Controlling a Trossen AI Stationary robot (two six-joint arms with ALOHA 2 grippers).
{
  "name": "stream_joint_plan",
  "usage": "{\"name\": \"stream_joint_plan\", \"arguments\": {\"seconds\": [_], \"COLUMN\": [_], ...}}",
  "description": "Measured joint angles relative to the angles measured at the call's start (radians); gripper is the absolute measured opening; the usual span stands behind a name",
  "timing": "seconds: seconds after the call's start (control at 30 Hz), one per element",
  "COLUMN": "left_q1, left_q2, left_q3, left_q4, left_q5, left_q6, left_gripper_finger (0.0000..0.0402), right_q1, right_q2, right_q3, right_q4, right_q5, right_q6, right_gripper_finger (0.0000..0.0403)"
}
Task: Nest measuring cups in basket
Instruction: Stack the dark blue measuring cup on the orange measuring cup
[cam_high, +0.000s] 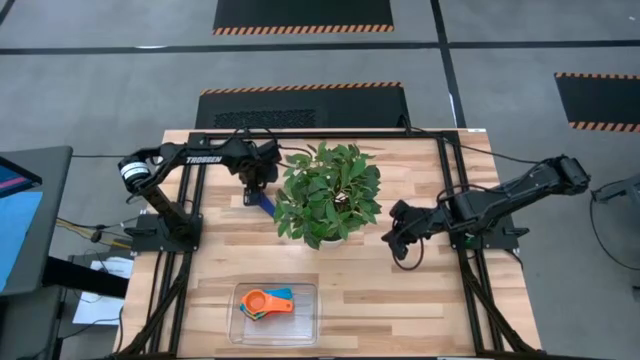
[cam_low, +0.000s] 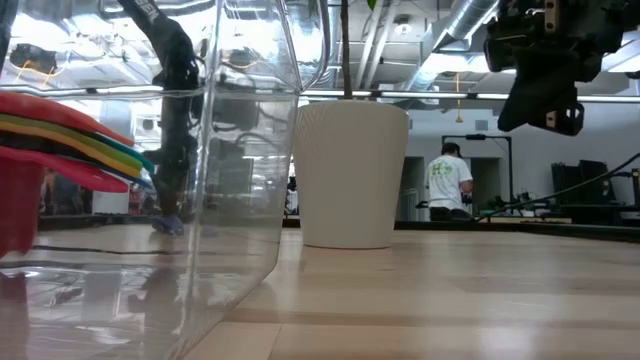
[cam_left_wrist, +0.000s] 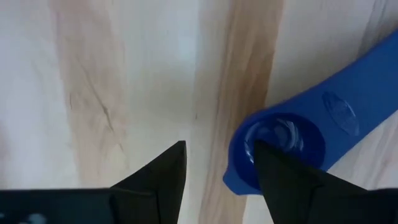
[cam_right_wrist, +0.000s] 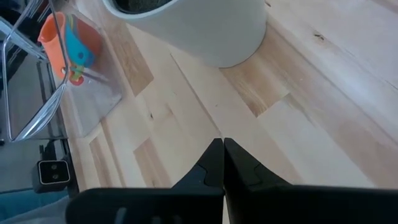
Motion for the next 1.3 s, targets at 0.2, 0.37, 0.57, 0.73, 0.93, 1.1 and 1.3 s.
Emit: {"name": "stream_joint_plan", "arguments": {"seconds": [0.2,0.37,0.57,0.73,0.93,1.1,1.3], "left_q1": [0.0,-0.003,-0.009,-0.012,-0.014,-0.015,-0.037], "left_q2": [0.0,0.0,0.0,0.0,0.0,0.0,0.0], "left_q3": [0.0,0.0,0.0,0.0,0.0,0.0,-0.027], "left_q4": [0.029,0.029,0.004,0.007,-0.001,0.01,0.005], "left_q5": [0.06,0.07,0.048,0.048,0.068,0.061,0.045], "left_q6": [0.027,0.029,0.09,0.103,0.18,0.067,0.156], "left_gripper_finger": [0.0174,0.0174,0.0174,0.0174,0.0174,0.0174,0.0163], "right_q1": [0.0,0.0,0.0,0.005,0.012,0.012,0.011], "right_q2": [0.0,0.0,0.0,0.0,0.0,0.0,0.0], "right_q3": [0.0,0.0,0.0,0.0,0.0,0.0,0.0], "right_q4": [0.0,0.001,0.001,0.001,0.001,0.001,0.001], "right_q5": [0.0,0.0,0.0,0.0,-0.001,-0.001,-0.001], "right_q6": [0.001,0.001,0.001,0.001,0.006,0.019,0.02], "right_gripper_finger": [0.0013,0.0013,0.0013,0.0013,0.0013,0.0013,0.0013]}}
